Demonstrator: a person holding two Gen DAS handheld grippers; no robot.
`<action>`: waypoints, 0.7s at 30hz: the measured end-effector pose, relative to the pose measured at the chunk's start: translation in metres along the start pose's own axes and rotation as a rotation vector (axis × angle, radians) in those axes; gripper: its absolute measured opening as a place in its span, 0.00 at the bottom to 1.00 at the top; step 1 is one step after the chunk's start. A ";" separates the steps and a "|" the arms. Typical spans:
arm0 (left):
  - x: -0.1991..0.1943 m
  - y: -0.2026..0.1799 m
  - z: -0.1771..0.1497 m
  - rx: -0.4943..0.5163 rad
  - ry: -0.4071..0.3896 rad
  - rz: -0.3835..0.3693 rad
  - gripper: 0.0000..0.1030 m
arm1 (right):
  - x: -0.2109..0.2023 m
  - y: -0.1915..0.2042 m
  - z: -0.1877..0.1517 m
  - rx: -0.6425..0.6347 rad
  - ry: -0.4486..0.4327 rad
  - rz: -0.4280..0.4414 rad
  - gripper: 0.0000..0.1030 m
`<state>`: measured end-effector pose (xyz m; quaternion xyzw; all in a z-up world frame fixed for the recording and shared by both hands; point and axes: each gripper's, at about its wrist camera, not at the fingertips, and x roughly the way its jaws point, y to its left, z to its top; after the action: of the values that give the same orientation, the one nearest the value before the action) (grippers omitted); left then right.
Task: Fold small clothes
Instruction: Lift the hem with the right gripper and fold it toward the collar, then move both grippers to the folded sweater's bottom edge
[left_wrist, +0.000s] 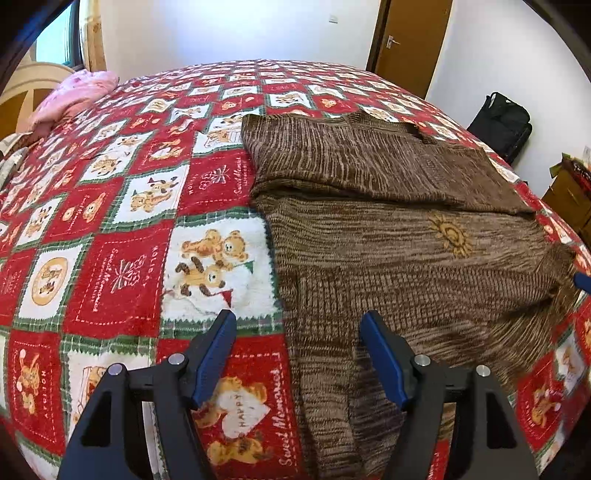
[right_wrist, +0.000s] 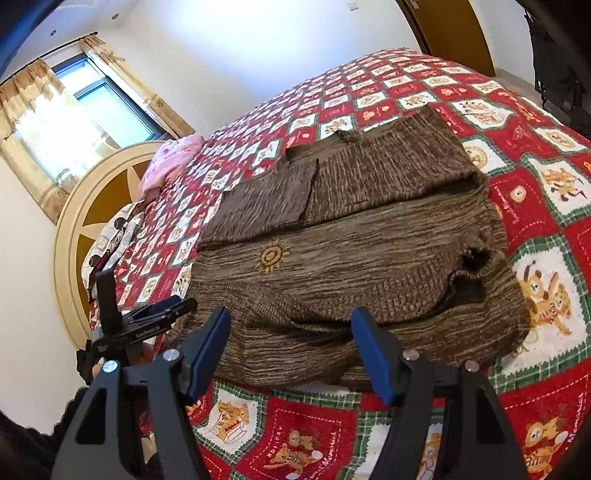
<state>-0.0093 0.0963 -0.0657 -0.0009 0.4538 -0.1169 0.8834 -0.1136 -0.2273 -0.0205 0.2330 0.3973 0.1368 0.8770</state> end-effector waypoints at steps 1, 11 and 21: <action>-0.002 0.000 -0.001 0.003 -0.008 0.001 0.69 | 0.000 -0.001 0.000 0.001 0.000 -0.001 0.69; -0.019 -0.008 0.003 0.059 -0.124 -0.086 0.69 | -0.008 -0.008 0.002 0.012 -0.027 -0.042 0.69; -0.007 -0.015 -0.003 0.061 -0.071 -0.111 0.32 | -0.018 -0.020 0.004 0.046 -0.055 -0.083 0.69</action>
<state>-0.0190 0.0831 -0.0603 -0.0031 0.4175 -0.1794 0.8908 -0.1215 -0.2534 -0.0175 0.2401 0.3855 0.0848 0.8869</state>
